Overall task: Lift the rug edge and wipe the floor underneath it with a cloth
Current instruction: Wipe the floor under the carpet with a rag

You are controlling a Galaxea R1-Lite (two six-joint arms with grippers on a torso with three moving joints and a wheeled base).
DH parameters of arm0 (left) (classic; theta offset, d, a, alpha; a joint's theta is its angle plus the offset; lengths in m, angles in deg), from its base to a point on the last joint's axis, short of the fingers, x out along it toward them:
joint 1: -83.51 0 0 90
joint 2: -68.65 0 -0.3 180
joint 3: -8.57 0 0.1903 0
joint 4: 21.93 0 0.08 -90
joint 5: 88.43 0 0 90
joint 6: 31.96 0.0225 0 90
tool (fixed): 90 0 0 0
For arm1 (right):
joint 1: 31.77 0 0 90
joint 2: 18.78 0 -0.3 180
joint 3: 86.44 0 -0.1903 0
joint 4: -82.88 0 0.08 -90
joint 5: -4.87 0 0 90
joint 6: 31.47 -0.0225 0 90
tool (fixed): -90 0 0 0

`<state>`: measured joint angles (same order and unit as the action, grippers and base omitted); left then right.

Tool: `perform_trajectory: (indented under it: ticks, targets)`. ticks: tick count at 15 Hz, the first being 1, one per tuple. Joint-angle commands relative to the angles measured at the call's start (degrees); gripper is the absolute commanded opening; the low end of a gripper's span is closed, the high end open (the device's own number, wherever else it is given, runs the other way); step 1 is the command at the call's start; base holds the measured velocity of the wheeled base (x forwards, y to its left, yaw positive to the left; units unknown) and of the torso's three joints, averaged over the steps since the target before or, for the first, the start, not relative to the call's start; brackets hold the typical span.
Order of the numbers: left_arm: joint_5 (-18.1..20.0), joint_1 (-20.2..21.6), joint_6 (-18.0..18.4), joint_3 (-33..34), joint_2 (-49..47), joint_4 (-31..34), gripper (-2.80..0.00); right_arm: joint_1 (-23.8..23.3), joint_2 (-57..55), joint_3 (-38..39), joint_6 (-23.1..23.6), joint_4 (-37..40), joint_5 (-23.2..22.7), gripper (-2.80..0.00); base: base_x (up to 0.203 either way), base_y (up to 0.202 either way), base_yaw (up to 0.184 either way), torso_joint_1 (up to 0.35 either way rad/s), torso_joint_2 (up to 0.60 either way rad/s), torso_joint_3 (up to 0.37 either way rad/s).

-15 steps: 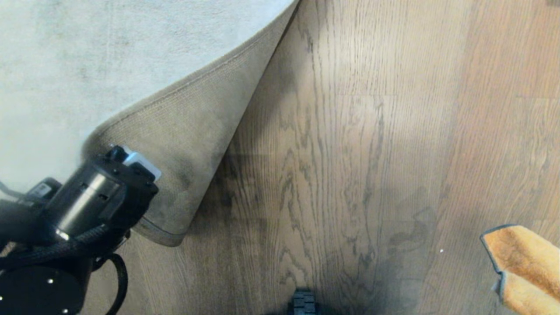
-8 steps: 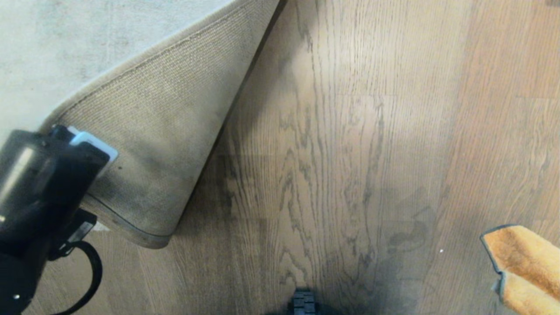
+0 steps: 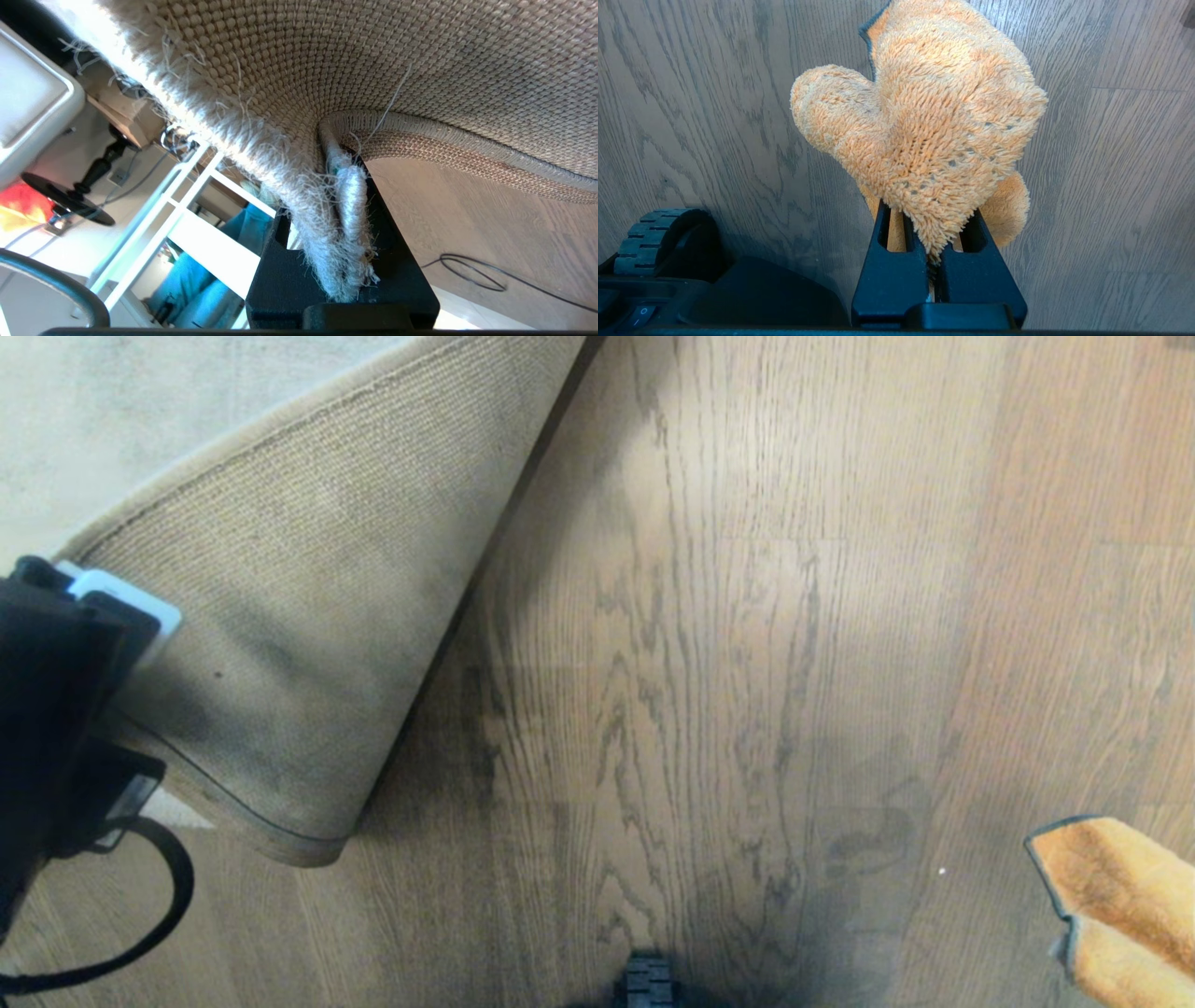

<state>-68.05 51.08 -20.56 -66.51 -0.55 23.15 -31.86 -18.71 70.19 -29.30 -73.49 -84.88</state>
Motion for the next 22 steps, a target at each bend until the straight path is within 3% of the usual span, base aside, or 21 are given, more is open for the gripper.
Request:
perform_trajectory:
  ticks: [1, 6, 9, 14, 22]
  targets:
    - [-0.09, 1.79, 0.1, 0.12, 1.7, 0.09, -2.8, 0.01, -0.07, 0.0, 0.03, 0.0, 0.01, -2.8, 0.0, 0.0, 0.0, 0.0, 0.0, 0.0]
    - [-0.08, 4.17, 0.53, -0.86, 3.34, -0.47, -2.8, 0.01, -0.07, 0.0, 0.03, 0.0, 0.01, -2.8, 0.0, 0.0, 0.0, 0.0, 0.0, 0.0]
    - [-0.08, 5.35, 4.36, -2.83, 3.72, -0.53, -2.8, 0.01, -0.07, 0.0, 0.03, 0.0, 0.01, -2.8, 0.0, 0.0, 0.0, 0.0, 0.0, 0.0]
    - [0.8, 5.28, 4.51, -1.73, 3.2, -4.57, -2.8, 0.01, -0.07, 0.0, 0.03, 0.0, 0.01, -2.8, 0.0, 0.0, 0.0, 0.0, 0.0, 0.0]
    - [0.8, 7.65, 4.69, 1.93, 5.04, -4.57, -2.8, 0.01, -0.07, 0.0, 0.03, 0.0, 0.01, -2.8, 0.0, 0.0, 0.0, 0.0, 0.0, 0.0]
